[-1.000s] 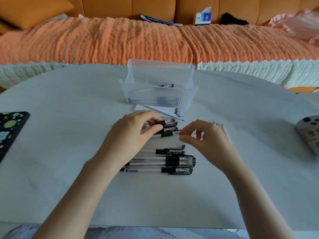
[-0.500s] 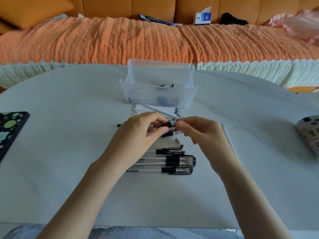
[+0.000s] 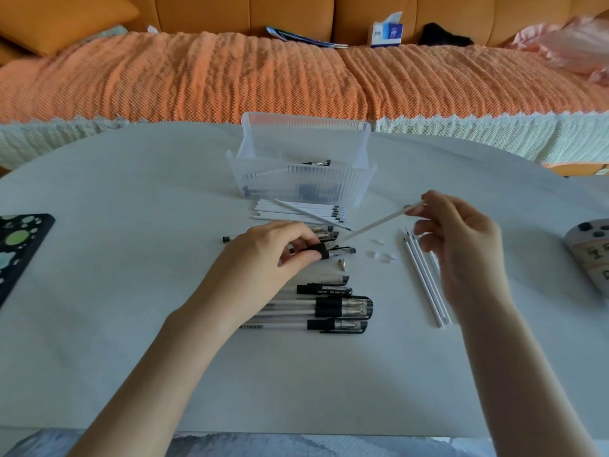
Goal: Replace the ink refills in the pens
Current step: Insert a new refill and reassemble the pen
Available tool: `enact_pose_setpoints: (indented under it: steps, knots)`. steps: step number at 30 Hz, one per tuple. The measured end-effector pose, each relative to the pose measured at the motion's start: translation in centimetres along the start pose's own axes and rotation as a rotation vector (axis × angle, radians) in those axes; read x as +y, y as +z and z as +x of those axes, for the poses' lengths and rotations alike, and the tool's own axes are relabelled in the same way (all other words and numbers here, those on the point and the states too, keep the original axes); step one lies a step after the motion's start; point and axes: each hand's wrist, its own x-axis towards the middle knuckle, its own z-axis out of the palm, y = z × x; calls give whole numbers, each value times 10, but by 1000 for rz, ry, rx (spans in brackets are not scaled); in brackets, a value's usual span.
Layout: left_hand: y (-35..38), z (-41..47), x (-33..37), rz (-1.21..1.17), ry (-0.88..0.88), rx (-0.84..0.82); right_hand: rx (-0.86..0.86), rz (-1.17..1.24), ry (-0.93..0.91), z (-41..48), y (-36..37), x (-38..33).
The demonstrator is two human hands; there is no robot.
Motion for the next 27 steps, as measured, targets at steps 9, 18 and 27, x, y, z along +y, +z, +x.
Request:
enact_pose_setpoints:
  steps: [9,18,27]
  knots:
    - [0,1,0,40,8,-7,14,-746,-120,10,-13,11]
    - [-3,0,0,54,-2,-6,5,-1095,-153,4,-1,23]
    - [-5,0,-1,47,-5,-9,-53,-1002,-356,7,7,29]
